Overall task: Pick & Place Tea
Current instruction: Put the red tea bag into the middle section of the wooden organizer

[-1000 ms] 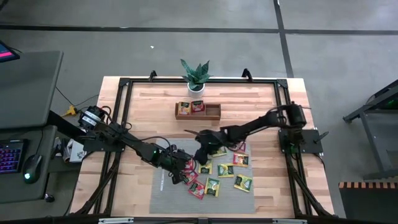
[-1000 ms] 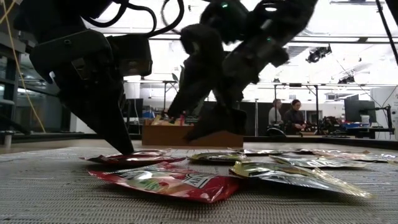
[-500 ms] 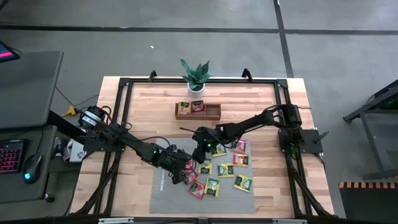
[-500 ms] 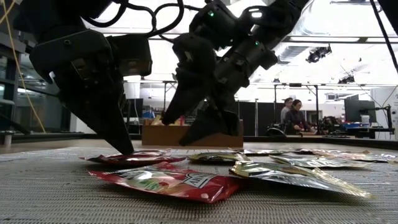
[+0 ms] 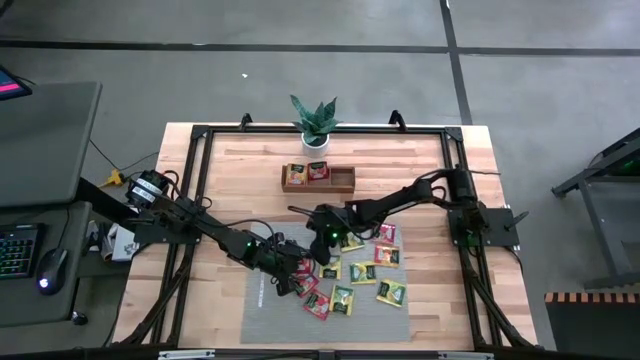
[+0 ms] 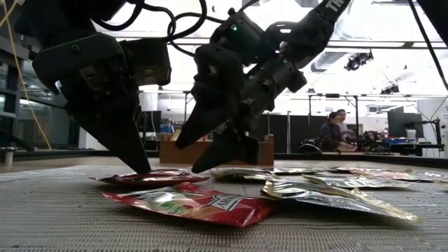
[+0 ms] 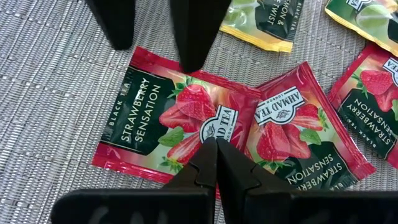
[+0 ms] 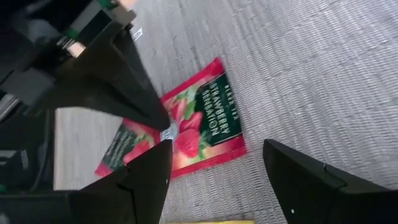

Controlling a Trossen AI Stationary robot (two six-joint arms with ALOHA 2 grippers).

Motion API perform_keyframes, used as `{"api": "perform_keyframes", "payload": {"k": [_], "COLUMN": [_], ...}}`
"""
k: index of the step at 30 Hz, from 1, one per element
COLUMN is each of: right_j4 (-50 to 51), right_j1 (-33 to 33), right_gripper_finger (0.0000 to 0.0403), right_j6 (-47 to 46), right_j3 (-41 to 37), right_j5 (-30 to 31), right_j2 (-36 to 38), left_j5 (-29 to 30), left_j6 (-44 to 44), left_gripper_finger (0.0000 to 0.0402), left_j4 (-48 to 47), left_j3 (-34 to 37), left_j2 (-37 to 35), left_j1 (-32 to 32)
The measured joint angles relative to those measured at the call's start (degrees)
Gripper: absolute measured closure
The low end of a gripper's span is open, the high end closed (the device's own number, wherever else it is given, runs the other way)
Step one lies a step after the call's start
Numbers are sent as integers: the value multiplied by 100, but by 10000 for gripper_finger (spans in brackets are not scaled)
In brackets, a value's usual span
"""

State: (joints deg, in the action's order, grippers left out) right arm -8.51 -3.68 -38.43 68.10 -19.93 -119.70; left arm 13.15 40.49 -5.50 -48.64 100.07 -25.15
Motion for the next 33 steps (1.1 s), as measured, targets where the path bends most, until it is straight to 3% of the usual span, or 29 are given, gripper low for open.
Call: {"api": "perform_keyframes", "payload": {"k": [7, 24, 28, 33], "right_j4": [-35, -326, -321, -290], "right_j1": [-74, -87, -87, -87], "right_gripper_finger": [155, 158, 186, 247], "right_j6": [1, -272, -382, -461], "right_j3": [-2, -7, -7, -7], "right_j5": [-434, 28, 186, 492], "right_j2": [-11, -15, -15, -15], "left_j5": [5, 44, 44, 43], "left_j6": [-20, -105, -107, -105], "left_gripper_finger": [402, 402, 402, 402], "left_j4": [4, 105, 109, 109], "left_j3": [0, 7, 4, 4], "left_j2": [0, 4, 4, 4], "left_j1": [2, 2, 4, 4]}}
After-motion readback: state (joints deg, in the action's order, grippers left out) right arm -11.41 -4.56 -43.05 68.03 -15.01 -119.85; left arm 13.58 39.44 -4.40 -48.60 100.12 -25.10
